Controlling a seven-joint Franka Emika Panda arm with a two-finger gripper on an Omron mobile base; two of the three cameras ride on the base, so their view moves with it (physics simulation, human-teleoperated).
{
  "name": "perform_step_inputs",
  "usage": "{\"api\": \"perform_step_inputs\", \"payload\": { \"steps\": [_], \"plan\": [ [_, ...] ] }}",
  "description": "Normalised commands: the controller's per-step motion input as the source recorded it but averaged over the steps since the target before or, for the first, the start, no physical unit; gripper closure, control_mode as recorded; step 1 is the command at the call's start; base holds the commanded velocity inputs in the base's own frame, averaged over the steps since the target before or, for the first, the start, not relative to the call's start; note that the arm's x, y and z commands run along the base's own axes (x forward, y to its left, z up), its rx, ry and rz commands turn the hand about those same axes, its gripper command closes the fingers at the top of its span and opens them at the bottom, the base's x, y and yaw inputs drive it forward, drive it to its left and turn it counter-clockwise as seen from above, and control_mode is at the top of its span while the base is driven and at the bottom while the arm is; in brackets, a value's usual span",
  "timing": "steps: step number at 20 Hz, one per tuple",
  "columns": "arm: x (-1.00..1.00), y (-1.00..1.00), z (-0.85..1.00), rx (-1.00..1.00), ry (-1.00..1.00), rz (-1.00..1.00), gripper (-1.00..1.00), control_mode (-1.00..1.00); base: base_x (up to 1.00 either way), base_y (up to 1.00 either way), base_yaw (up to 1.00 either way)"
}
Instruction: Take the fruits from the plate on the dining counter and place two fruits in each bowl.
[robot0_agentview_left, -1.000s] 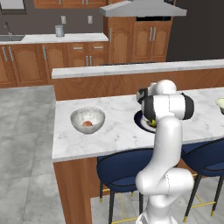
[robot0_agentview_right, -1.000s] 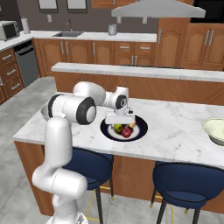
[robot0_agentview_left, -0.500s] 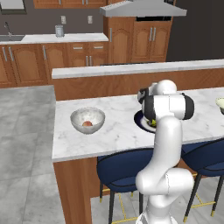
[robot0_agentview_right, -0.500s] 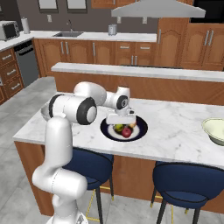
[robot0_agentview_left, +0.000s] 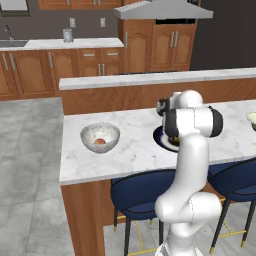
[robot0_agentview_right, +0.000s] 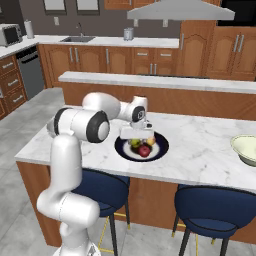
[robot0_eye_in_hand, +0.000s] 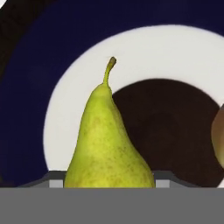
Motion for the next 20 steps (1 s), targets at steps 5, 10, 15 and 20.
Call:
{"api": "perform_step_inputs", "payload": {
  "steps": [5, 10, 15, 20],
  "plan": [
    [-0.02, 0.76, 0.72, 0.0, -0.12, -0.03, 1.0, -1.0, 0.0, 0.0, 0.0],
    [-0.01, 1.0, 0.62, 0.0, -0.1, -0.19, 1.0, -1.0, 0.0, 0.0, 0.0],
    [-0.23, 1.0, 0.56, 0.0, -0.06, -0.15, 1.0, -1.0, 0.0, 0.0, 0.0],
    [-0.3, 1.0, 0.56, 0.0, -0.18, -0.23, 1.0, -1.0, 0.0, 0.0, 0.0]
  ]
}}
